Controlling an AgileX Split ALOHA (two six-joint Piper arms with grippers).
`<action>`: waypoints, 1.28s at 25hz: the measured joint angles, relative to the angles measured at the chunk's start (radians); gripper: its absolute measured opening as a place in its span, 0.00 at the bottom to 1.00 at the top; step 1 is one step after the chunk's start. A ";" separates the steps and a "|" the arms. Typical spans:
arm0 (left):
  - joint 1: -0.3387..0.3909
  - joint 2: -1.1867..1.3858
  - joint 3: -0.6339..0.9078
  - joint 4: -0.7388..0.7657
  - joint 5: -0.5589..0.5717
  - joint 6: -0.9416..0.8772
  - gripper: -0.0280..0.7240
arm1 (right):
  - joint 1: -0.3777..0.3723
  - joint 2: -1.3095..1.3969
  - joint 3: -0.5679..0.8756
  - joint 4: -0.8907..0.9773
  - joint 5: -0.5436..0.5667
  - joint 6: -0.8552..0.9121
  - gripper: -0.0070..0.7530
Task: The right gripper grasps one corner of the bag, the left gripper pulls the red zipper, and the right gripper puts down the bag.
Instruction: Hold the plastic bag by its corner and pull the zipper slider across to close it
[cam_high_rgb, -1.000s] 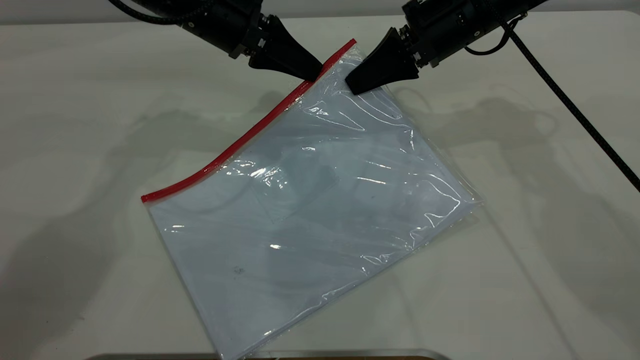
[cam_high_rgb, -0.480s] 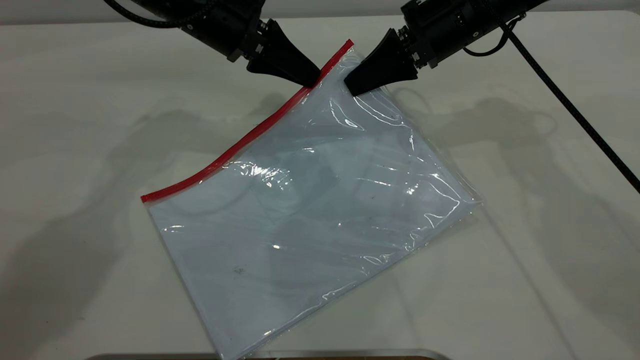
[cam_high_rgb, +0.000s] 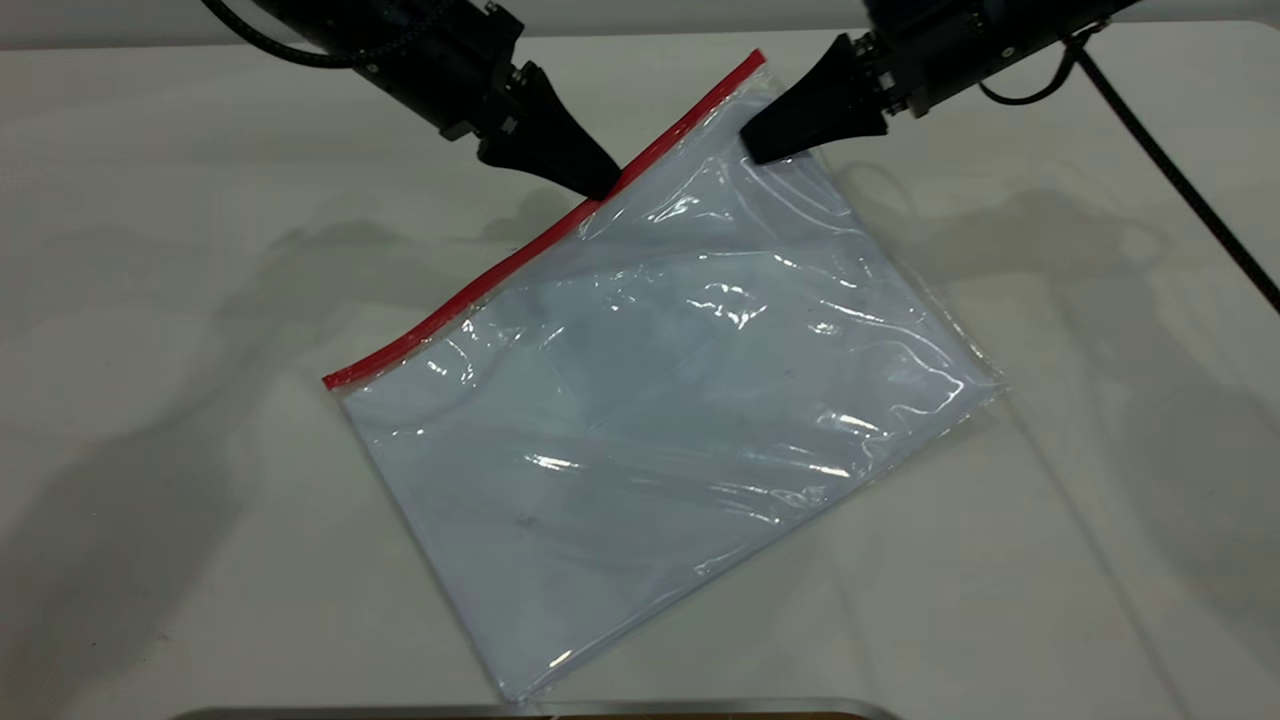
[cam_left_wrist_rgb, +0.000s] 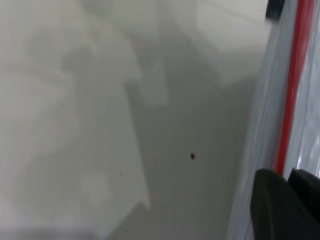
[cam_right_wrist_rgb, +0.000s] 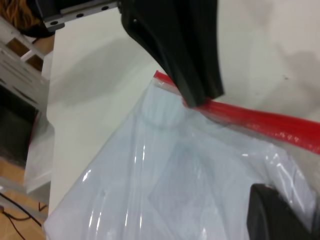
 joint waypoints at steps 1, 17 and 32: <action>0.007 0.000 0.000 0.010 0.000 -0.007 0.11 | -0.006 0.000 0.000 0.004 0.002 0.003 0.05; 0.060 0.000 0.000 0.414 0.058 -0.289 0.11 | -0.040 0.000 0.000 0.024 0.004 0.021 0.05; 0.070 0.000 0.000 0.739 0.133 -0.465 0.11 | -0.042 0.000 0.000 0.024 0.001 0.022 0.05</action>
